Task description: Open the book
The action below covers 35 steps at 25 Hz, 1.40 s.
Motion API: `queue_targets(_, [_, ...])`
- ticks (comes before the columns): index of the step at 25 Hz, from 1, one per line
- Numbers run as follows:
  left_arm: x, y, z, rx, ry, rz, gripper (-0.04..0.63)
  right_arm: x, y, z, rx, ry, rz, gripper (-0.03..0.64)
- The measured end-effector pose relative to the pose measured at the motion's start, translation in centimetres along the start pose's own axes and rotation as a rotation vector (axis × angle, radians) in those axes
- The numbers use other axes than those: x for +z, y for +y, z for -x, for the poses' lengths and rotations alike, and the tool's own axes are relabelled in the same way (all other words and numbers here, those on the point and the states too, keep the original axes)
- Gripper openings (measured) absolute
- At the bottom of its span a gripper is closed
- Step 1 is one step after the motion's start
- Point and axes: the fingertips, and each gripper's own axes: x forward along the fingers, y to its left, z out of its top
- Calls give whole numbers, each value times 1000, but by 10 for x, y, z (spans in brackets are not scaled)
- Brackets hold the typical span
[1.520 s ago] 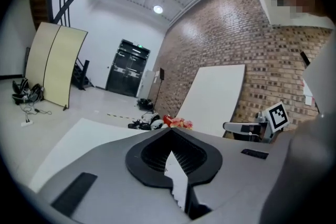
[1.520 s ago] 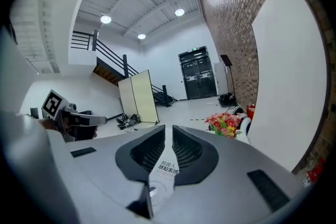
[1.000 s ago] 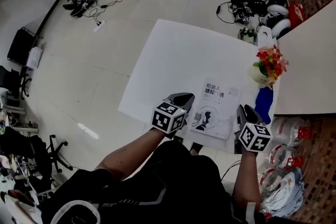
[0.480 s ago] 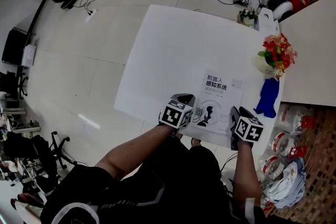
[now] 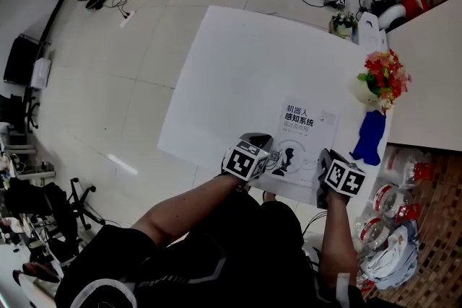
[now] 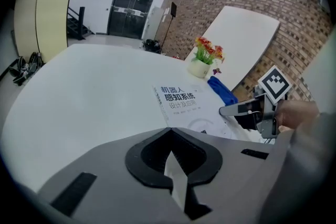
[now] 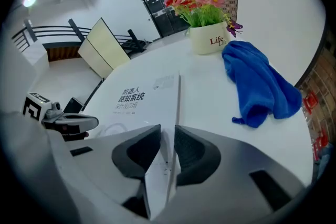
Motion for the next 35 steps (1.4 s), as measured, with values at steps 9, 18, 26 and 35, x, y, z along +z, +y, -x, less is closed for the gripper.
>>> queue_targets(9, [1, -4, 3, 10, -13, -6, -5, 2, 0, 0, -59, 15, 27, 74])
queue_targets(18, [-3, -11, 8, 16, -17, -10, -5, 3, 1, 5, -135, -1, 69, 68])
queue_targets(26, [1, -12, 18, 30, -41, -5, -5, 5, 2, 10, -183, -22, 131, 40])
queue_targets(35, [12, -10, 46, 62, -104, 4, -5, 16, 17, 32, -134, -87, 125, 15])
